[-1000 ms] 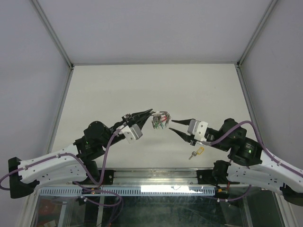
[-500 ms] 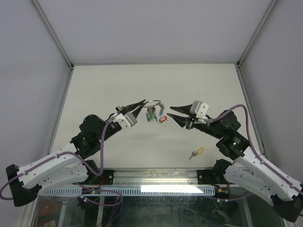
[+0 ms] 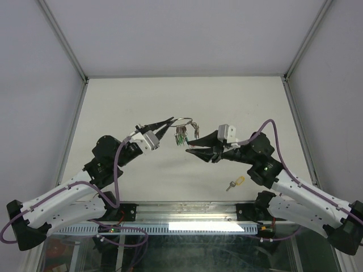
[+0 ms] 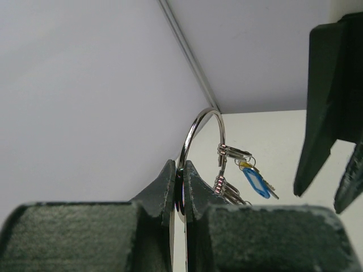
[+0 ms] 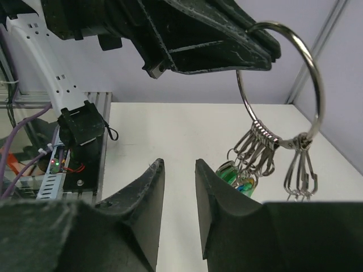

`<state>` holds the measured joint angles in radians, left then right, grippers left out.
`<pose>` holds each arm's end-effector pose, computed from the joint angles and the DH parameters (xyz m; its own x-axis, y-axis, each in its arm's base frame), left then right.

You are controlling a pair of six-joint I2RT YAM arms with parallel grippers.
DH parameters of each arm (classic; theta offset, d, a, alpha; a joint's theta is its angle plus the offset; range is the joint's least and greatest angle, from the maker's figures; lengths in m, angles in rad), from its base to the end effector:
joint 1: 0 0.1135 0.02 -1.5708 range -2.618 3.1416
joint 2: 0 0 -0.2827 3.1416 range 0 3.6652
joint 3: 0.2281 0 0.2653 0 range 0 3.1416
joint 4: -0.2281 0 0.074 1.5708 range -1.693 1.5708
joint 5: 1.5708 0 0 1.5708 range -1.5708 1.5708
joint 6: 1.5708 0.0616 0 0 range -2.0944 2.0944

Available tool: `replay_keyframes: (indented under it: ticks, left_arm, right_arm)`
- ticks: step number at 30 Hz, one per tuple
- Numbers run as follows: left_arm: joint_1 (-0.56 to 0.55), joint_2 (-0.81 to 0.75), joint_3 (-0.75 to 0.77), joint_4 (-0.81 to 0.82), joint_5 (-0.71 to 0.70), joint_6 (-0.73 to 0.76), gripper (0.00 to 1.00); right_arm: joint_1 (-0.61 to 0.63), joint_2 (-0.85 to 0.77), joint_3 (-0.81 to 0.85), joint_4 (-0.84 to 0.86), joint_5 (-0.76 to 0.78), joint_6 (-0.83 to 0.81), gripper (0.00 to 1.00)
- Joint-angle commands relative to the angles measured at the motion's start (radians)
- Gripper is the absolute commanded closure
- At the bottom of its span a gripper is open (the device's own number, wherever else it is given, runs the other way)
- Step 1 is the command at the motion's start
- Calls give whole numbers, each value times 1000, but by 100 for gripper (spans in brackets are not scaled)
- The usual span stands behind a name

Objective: Put the keys on the keyring

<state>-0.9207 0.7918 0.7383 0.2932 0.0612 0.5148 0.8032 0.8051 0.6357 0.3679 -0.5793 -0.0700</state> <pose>0.1267 -0.1728 0.3929 0.5340 0.1097 -0.8384 0.6521 0.5777 0.4909 0.1230 0.1760 0.3576 0.2048 0.1279 -0.9704 -0.9629 0.2044 -0.1763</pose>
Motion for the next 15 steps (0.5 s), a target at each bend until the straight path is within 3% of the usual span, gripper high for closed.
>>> replay_keyframes:
  ticks: [1,8,15]
  left_arm:
    - [11,-23,56,125,58,-30,100]
    - [10,-38,56,145,102,-38,100]
    - [11,-49,59,141,117,-39,100]
  right_arm:
    - [103,2,19,33,206,-107,72]
    - [132,47,11,120,338,-157,86]
    - [142,58,11,123,336,-169,89]
